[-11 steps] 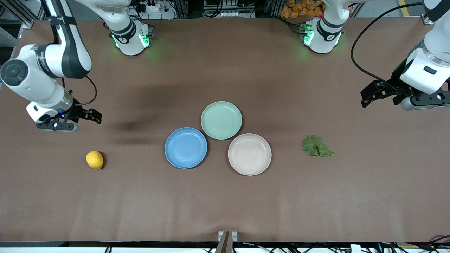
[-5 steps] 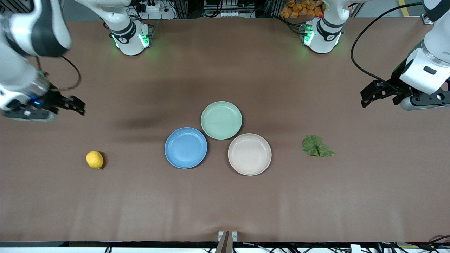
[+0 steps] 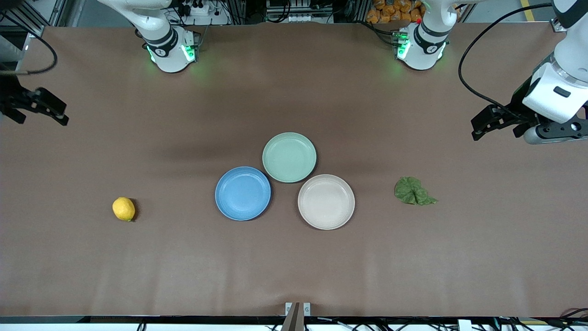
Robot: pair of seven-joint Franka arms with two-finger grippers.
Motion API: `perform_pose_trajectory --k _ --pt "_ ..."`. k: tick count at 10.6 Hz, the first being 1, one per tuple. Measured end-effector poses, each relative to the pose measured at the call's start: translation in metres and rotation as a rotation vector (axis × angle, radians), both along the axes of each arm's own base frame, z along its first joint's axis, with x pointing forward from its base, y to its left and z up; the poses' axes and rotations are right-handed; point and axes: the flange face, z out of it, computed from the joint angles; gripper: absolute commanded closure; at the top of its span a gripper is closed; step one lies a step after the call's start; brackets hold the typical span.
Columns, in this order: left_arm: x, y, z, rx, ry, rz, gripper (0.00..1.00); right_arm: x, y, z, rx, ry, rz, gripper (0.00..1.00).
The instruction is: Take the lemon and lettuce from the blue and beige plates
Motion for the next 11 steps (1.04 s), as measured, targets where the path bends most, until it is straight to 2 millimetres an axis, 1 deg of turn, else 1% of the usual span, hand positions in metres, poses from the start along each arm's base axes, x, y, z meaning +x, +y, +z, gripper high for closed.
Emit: perform_pose_trajectory --k 1,5,9,11 --pt "0.000 0.000 0.001 0.000 -0.003 0.000 0.00 -0.002 -0.003 0.004 0.008 0.005 -0.003 0.00" --pt "0.000 0.002 0.004 -0.001 -0.007 0.003 0.00 -0.006 -0.015 0.010 0.017 0.040 0.020 0.00" --pt "-0.006 0.003 0.002 0.009 0.048 0.002 0.00 -0.008 -0.009 0.016 0.019 0.048 0.034 0.00" --pt "-0.008 0.002 0.001 0.014 0.064 -0.034 0.00 -0.010 -0.009 0.017 0.020 0.063 0.036 0.00"
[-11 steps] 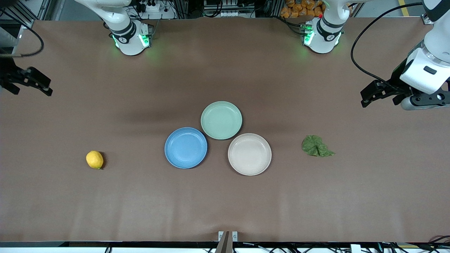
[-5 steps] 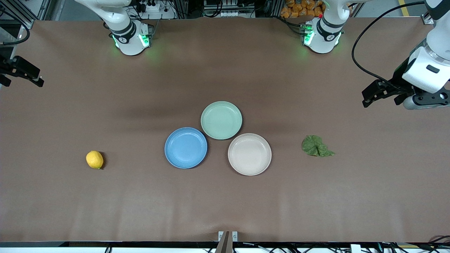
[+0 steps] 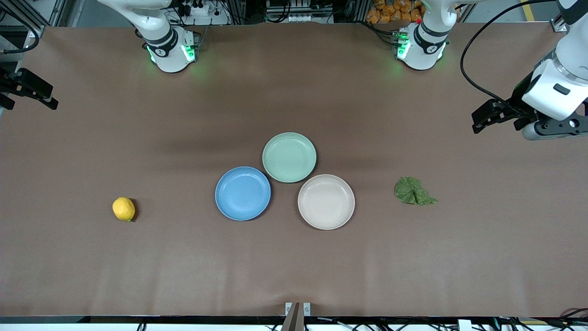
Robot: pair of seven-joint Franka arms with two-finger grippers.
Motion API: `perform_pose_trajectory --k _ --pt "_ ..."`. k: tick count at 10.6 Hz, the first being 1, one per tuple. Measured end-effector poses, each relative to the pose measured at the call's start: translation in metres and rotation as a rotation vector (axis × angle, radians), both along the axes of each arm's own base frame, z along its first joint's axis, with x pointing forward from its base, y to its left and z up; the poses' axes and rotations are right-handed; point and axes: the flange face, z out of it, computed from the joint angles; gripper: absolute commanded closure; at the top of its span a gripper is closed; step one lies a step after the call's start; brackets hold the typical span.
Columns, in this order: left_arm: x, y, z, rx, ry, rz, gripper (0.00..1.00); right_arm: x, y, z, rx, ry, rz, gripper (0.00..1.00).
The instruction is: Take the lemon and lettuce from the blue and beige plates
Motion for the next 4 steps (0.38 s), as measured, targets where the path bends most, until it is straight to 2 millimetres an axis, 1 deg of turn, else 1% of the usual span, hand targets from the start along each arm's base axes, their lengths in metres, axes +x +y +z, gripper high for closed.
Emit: perform_pose_trajectory --k 4 --pt "-0.0009 0.0001 -0.0008 0.002 0.009 -0.018 0.00 -0.0014 0.0000 -0.0007 0.001 0.012 0.001 0.00"
